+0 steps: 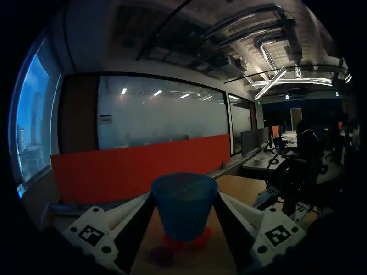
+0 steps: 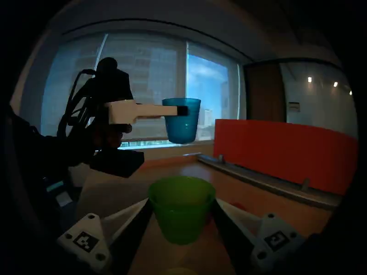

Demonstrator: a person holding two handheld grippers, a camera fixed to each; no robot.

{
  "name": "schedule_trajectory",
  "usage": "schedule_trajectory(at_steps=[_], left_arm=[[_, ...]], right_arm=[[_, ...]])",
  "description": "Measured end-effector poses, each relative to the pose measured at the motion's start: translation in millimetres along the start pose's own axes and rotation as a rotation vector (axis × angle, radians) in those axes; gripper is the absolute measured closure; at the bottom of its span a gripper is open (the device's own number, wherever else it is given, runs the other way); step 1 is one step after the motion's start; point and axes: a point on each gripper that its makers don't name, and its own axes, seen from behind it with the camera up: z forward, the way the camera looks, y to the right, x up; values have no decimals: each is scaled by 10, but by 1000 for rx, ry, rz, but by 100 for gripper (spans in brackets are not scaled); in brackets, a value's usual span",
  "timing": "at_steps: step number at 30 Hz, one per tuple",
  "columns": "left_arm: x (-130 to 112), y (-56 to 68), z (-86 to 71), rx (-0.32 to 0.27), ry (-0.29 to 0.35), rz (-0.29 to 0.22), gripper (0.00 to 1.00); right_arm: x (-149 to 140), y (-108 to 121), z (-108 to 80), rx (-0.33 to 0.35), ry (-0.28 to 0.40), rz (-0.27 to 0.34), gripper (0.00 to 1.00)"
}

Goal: Pour water

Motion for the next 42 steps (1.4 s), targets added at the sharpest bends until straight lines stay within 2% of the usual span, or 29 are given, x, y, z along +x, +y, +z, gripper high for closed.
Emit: schedule_trajectory(at_steps=[18,34,42], left_arm=[[-443,-72,-70,-2,-58,-29,14],[-803,-43,-100,-20,-105,-30,14],[-892,-31,-110,-24,-113,-30,14]], right_arm=[[-44,369,-157,-98,-22,9,11],[-94,869,-470,-228,-40,19,11],[-81,1054,-637,-277,-39,25,11]])
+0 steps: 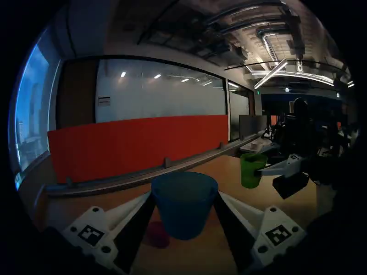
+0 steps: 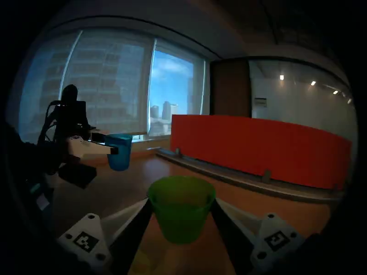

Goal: Pour water

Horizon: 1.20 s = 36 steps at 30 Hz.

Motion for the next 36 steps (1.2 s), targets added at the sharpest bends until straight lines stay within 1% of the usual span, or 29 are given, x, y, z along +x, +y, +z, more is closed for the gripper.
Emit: schedule_trajectory(at_steps=[6,9,15,20,27,36], left_arm=[[-89,13,10,-13,-22,-3,14],[-163,2,26,-13,-42,2,14],[-320,29,47,-29,-96,31,14],[-449,49,64,-39,-136,45,14],[-573,83,88,-54,-174,63,14],[-787,139,136,-74,-240,99,14]], right_arm=[[1,132,-63,-30,1,0,11],[-14,160,-72,-34,-4,5,11],[-104,198,-69,-41,-32,-10,11],[-160,221,-64,-43,-49,-9,11],[-232,269,-72,-47,-73,-8,11],[-376,302,-76,-45,-118,-10,10]])
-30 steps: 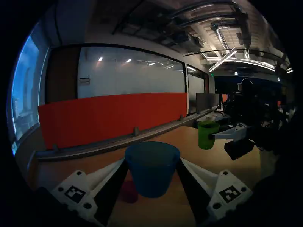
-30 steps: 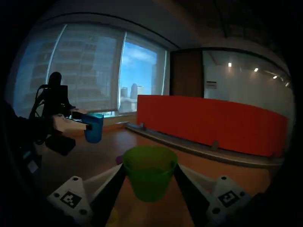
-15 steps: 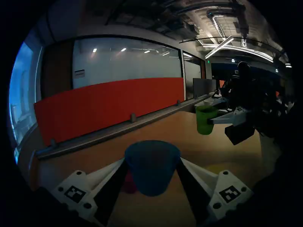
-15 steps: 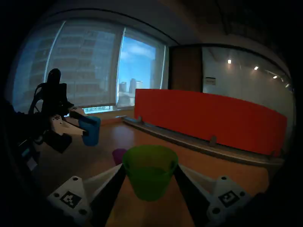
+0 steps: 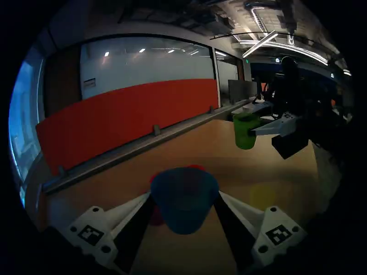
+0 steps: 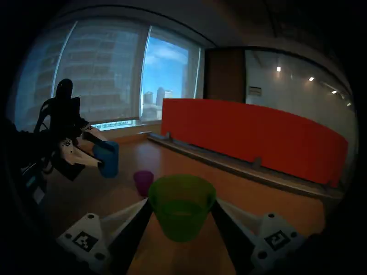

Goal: Pour water

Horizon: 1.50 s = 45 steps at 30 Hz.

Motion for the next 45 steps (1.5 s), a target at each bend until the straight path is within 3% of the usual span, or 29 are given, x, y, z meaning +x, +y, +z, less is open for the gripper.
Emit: schedule_trajectory(at_steps=[20,45], left_arm=[[-574,106,82,-45,-174,70,13],[-1241,317,222,-140,-374,63,14]], right_arm=[[-467,15,18,19,-136,-10,10],[-1141,-83,59,63,-313,28,10]])
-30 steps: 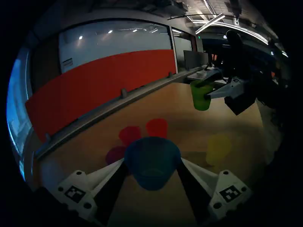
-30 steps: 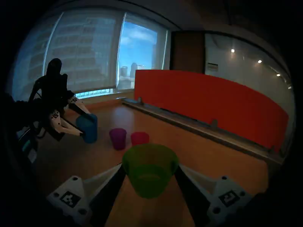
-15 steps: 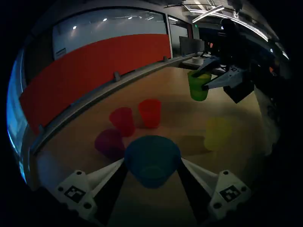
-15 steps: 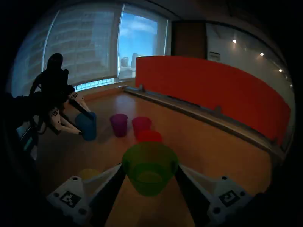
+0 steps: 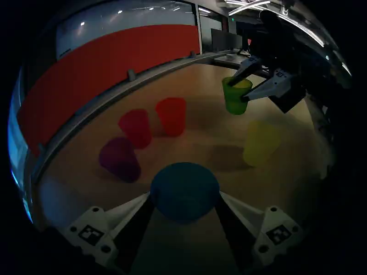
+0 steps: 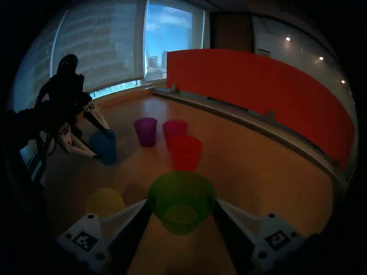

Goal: Pour water

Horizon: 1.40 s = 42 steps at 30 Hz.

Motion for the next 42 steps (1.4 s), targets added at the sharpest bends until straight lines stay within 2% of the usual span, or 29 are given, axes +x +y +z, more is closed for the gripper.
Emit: schedule_trajectory(at_steps=[6,15,24,36,42], left_arm=[[-93,26,60,-17,-26,-18,13],[-138,32,96,-21,-24,-23,13],[-234,42,94,-28,-28,-50,14],[-338,37,111,-24,-43,-58,13],[-405,35,132,-11,-56,-39,13]], right_arm=[[-98,-5,36,5,-24,11,9],[-217,-15,80,5,-48,9,10],[-327,-26,117,4,-64,12,10],[-459,-5,151,-3,-77,30,10],[-484,-11,161,-3,-72,34,10]])
